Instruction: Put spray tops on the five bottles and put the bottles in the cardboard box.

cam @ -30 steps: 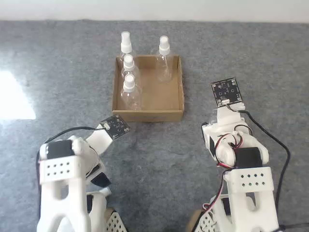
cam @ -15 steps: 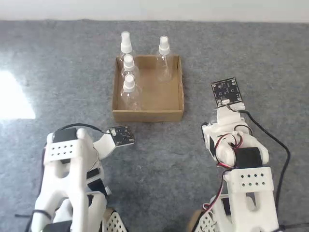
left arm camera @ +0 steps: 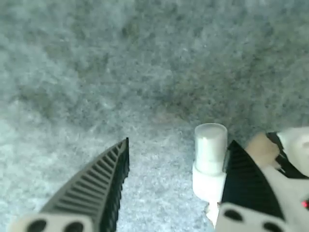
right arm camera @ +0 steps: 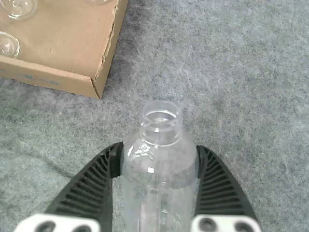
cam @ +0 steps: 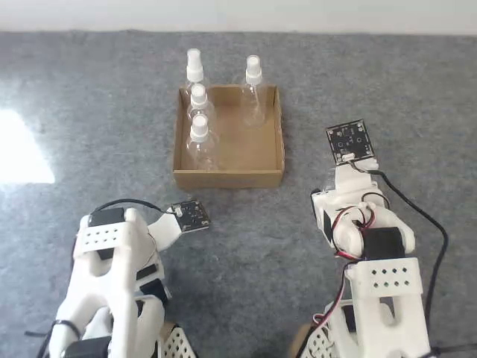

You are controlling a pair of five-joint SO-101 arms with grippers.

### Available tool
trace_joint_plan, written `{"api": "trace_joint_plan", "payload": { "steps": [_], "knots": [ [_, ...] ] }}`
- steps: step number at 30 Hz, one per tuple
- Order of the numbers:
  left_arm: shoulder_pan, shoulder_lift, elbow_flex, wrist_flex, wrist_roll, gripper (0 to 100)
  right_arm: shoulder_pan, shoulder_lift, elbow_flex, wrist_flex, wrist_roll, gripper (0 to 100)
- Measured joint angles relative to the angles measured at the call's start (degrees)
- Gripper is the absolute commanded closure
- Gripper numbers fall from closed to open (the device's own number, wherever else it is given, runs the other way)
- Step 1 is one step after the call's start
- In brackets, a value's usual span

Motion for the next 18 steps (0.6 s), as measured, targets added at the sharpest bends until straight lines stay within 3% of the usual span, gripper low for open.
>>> {"api": "trace_joint_plan", "payload": {
  "steps": [9, 18],
  "knots": [
    [0.0, 0.0, 1.49, -3.16, 3.78, 78, 0.18, 0.09, 2.11, -1.67, 0.0, 90.8],
    [0.0, 0.0, 1.49, -6.24, 10.2, 97, 0.18, 0.09, 2.11, -1.67, 0.0, 90.8]
  ]
}}
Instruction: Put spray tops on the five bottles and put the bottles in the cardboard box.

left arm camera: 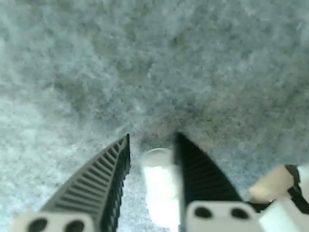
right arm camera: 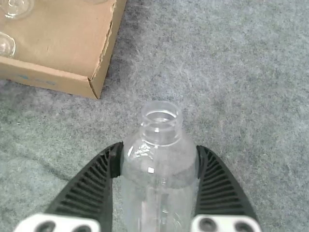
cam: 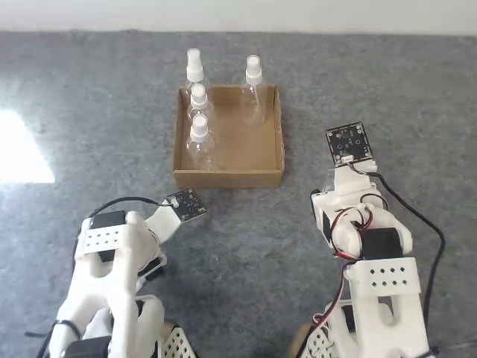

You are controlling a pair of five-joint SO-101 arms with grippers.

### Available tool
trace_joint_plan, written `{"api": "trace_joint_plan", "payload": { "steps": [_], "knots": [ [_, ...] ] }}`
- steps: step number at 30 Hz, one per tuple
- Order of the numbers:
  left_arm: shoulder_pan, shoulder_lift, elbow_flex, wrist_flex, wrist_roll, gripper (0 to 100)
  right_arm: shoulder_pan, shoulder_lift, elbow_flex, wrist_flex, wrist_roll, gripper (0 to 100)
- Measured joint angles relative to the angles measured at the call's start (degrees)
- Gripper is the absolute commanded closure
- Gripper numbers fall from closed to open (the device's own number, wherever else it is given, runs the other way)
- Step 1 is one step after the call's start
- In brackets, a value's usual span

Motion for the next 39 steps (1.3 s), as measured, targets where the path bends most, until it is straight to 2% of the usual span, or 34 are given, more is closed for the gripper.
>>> {"api": "trace_joint_plan", "payload": {
  "steps": [7, 10, 16, 23, 34, 39],
  "knots": [
    [-0.35, 0.0, -2.99, 2.46, 0.18, 99, 0.0, 0.0, 0.0, 0.0, 0.0, 90.8],
    [-2.11, 0.0, -7.47, 5.27, 0.18, 99, 0.0, 0.0, 0.0, 0.0, 0.0, 90.8],
    [-7.56, 0.0, -13.98, 5.89, 0.18, 98, 0.0, 0.0, 0.0, 0.0, 0.0, 90.8],
    [-12.4, 0.0, -14.95, 5.89, 0.18, 72, 0.0, 0.0, 0.0, 0.0, 0.0, 90.8],
    [-14.68, 0.0, -14.95, 11.69, -1.93, 73, 0.0, 0.0, 0.0, -0.18, 0.0, 90.8],
    [-14.68, 0.0, -10.02, 11.78, -2.64, 76, 0.0, 0.0, 0.0, -0.18, 0.0, 90.8]
  ]
}}
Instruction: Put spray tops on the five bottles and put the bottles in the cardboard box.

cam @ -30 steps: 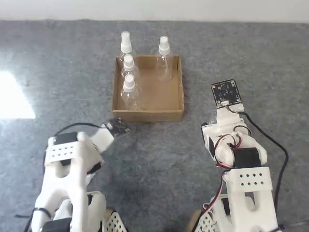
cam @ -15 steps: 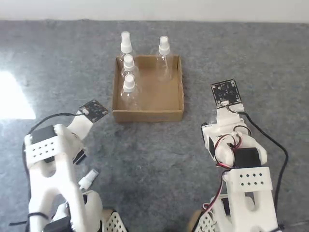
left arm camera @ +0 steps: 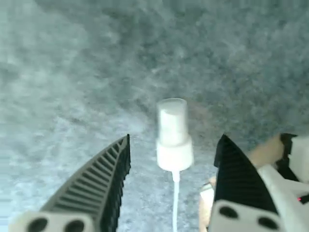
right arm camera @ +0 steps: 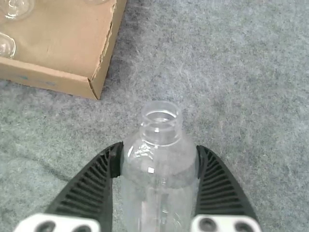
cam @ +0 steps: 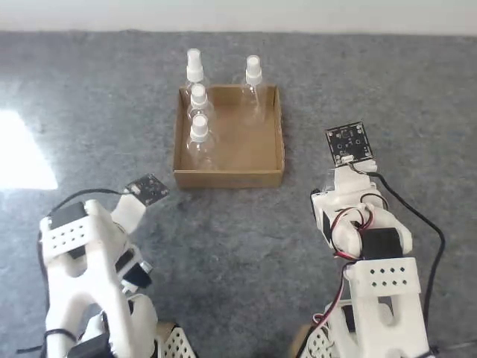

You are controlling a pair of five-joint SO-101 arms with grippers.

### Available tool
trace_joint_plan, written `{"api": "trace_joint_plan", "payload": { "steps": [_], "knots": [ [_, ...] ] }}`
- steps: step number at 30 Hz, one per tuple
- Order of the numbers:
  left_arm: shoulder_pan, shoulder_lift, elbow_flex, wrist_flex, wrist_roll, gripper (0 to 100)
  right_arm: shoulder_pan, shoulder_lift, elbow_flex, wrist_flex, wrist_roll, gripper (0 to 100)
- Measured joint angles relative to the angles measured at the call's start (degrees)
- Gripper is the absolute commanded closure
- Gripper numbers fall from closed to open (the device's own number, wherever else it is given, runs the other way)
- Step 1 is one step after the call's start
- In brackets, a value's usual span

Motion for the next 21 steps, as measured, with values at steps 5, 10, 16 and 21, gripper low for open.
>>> {"api": "trace_joint_plan", "payload": {
  "steps": [5, 10, 16, 21],
  "knots": [
    [-2.2, 0.0, 4.48, -3.08, -0.09, 80, 0.0, 0.0, 0.0, 0.0, 0.0, 90.8],
    [-5.19, 0.0, 9.05, -9.76, -0.09, 85, 0.0, 0.0, 0.0, 0.0, 0.0, 90.8],
    [-5.19, 0.0, 10.81, -11.25, -0.09, 96, 0.0, 0.0, 0.0, 0.0, 0.0, 90.8],
    [-5.27, 0.0, 10.81, -11.25, -0.09, 97, 0.0, 0.0, 0.0, 0.0, 0.0, 90.8]
  ]
}}
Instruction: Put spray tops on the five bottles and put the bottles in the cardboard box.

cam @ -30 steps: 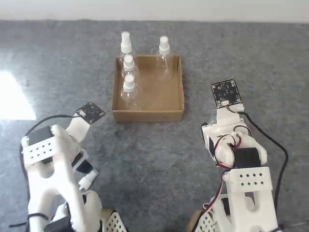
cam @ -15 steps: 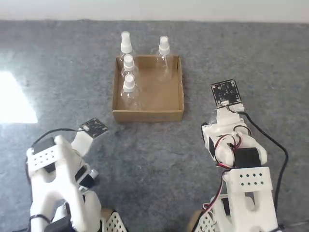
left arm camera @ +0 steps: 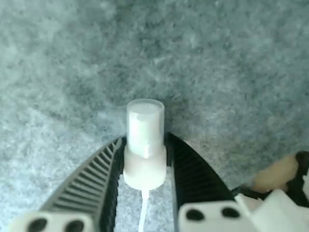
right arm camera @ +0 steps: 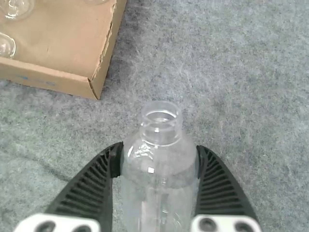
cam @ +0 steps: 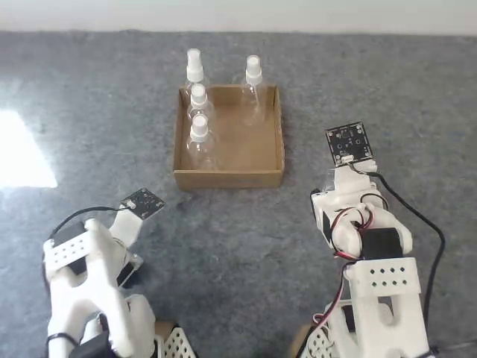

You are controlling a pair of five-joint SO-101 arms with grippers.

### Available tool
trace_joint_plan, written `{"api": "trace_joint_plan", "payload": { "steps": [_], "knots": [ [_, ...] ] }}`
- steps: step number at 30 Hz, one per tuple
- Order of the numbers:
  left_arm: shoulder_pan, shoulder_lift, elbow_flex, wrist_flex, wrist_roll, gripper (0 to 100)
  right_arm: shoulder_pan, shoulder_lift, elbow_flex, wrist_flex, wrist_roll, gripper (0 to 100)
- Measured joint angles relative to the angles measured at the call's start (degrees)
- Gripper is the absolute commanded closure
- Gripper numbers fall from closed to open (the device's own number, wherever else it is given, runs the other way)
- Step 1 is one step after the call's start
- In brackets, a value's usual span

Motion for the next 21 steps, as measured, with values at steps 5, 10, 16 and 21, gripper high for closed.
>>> {"api": "trace_joint_plan", "payload": {
  "steps": [5, 10, 16, 21],
  "knots": [
    [0.0, 0.0, -0.35, 0.0, 0.0, 97, 0.0, 0.0, 0.0, 0.0, 0.0, 90.8],
    [-0.35, 0.0, -3.25, -0.09, 2.02, 97, 0.0, 0.0, 0.0, 0.0, 0.0, 90.8],
    [-0.26, 0.0, -5.54, -5.1, 10.11, 97, 0.0, 0.0, 0.0, 0.0, 0.0, 90.8],
    [-0.35, 0.0, -5.63, -8.53, 15.91, 97, 0.0, 0.0, 0.0, 0.0, 0.0, 90.8]
  ]
}}
